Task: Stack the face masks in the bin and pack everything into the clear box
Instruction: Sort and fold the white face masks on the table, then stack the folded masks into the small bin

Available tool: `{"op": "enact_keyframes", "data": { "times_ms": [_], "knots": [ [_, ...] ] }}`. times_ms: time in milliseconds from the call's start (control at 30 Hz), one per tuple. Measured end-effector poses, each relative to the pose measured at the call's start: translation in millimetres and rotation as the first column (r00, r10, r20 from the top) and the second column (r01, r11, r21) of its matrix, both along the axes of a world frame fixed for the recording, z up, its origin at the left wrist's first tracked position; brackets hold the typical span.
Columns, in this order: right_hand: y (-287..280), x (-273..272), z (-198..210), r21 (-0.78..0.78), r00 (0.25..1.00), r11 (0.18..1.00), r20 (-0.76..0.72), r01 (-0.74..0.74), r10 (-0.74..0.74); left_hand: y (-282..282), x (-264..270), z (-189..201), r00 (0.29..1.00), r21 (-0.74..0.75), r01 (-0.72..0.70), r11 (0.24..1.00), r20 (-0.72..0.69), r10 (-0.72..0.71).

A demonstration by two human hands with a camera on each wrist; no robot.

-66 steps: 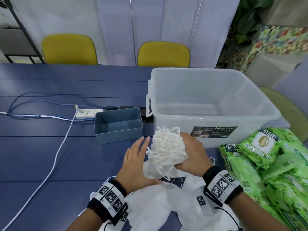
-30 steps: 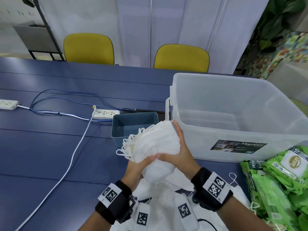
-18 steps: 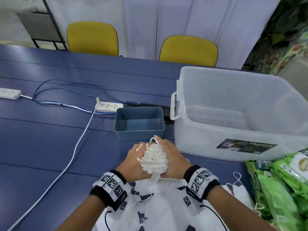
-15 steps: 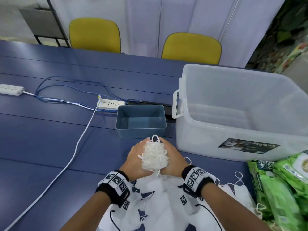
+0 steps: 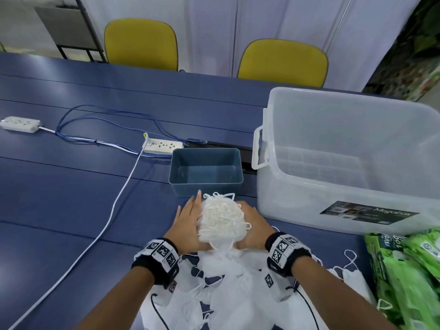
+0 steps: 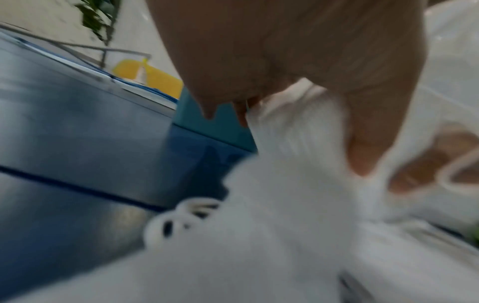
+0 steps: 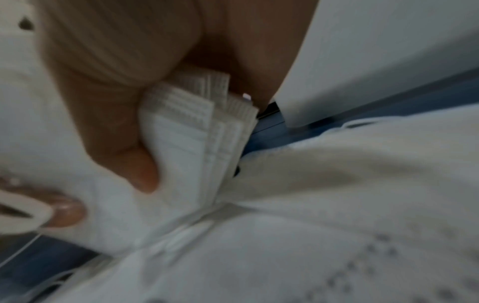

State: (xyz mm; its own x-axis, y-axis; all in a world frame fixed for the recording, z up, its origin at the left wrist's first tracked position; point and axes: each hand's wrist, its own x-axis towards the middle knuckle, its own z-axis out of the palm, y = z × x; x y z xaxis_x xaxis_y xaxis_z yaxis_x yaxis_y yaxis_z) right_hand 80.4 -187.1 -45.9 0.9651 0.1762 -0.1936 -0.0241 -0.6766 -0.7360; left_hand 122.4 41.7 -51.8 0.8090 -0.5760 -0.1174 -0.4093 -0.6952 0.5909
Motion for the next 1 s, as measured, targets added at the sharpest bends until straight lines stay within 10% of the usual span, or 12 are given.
{"op": "enact_keyframes", "data": {
  "times_ms": [200, 700, 900, 1000],
  "knots": [
    [1.2, -5.4, -6.5, 0.044, 0.988, 0.998, 0.143, 0.045, -0.051, -9.7, -9.5, -0.6, 0.997, -0.307, -0.033, 0.951, 0.061, 0.054],
    [3.6, 14.3, 2.1, -0.071, 0.973, 0.997, 0.227, -0.027, 0.043, -19.0, 11.2, 5.4, 0.971, -0.088, 0.045, 0.995, 0.238, -0.023],
    [8.8, 15.6, 15.8, -0.086, 0.996, 0.993, 0.041, -0.079, 0.083, -15.2, 8.7, 17.4, 1.000, -0.106, 0.013, 0.994, 0.020, -0.011],
    [8.3, 15.1, 43.5, 0.046, 0.993, 0.998, 0.115, -0.032, 0.026, 12.8, 11.7, 7.6, 0.948, -0.308, -0.302, 0.902, -0.194, 0.252]
  ]
}}
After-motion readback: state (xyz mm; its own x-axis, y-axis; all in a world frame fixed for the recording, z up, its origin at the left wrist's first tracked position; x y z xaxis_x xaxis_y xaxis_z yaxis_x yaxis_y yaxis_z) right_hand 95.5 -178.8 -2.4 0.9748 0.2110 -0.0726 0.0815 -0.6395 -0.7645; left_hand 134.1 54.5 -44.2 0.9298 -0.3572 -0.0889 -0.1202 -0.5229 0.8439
